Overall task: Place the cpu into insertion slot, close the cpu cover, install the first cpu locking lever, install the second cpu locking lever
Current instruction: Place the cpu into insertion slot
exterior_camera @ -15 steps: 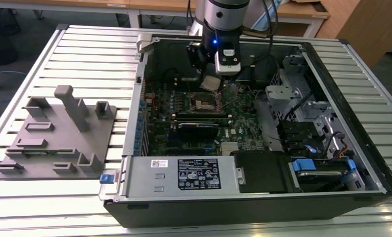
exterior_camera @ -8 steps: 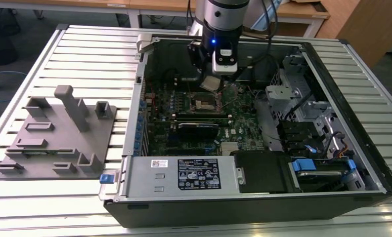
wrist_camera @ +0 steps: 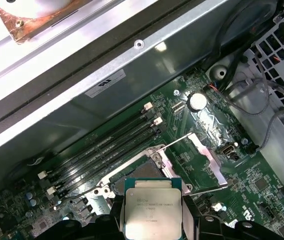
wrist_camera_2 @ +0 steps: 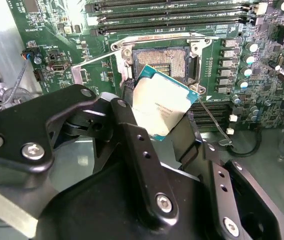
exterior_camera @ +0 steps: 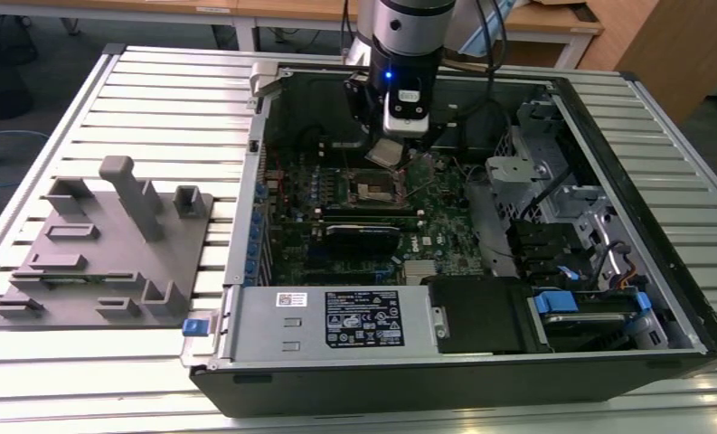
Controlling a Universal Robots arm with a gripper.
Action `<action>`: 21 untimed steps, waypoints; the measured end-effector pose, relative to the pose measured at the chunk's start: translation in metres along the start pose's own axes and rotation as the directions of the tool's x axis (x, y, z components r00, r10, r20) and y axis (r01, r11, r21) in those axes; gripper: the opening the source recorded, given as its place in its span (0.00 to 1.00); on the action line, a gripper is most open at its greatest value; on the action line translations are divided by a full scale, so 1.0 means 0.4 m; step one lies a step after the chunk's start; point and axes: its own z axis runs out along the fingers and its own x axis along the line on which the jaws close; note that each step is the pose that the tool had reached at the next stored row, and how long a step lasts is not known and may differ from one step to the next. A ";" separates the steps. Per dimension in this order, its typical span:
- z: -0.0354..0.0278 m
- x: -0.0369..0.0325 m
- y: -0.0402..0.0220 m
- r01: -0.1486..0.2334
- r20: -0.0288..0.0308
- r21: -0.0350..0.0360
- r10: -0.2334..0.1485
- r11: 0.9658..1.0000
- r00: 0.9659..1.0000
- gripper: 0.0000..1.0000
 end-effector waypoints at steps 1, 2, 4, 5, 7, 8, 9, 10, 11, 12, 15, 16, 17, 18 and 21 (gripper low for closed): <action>0.000 0.000 0.000 0.000 0.000 0.000 0.000 1.000 1.000 0.54; 0.000 0.000 0.000 0.000 0.000 0.000 0.000 1.000 1.000 0.54; 0.000 0.000 0.000 0.000 0.000 0.000 0.000 1.000 1.000 0.54; 0.000 0.000 0.000 0.000 0.000 0.000 0.000 1.000 1.000 0.54; 0.000 0.000 0.000 -0.002 0.000 0.000 0.002 1.000 1.000 0.54; 0.000 0.000 0.000 -0.007 0.001 0.000 0.007 1.000 1.000 0.54; 0.000 0.000 0.000 -0.015 0.001 0.000 0.015 1.000 1.000 0.54; 0.000 0.000 0.000 -0.024 0.002 0.000 0.024 1.000 1.000 0.54; 0.000 0.000 0.000 -0.035 0.003 -0.001 0.035 0.999 0.999 0.54; 0.000 0.000 0.000 -0.048 0.004 -0.001 0.048 0.999 0.999 0.54; 0.000 0.000 0.000 -0.095 0.008 -0.002 0.095 0.996 0.995 0.54; 0.000 0.000 0.000 -0.112 0.010 -0.003 0.112 0.994 0.994 0.54; 0.001 0.000 0.000 -0.130 0.011 -0.003 0.130 0.992 0.991 0.54; 0.001 0.000 0.000 -0.148 0.013 -0.004 0.148 0.989 0.989 0.54; 0.001 0.000 0.000 -0.202 0.018 -0.006 0.202 0.979 0.979 0.54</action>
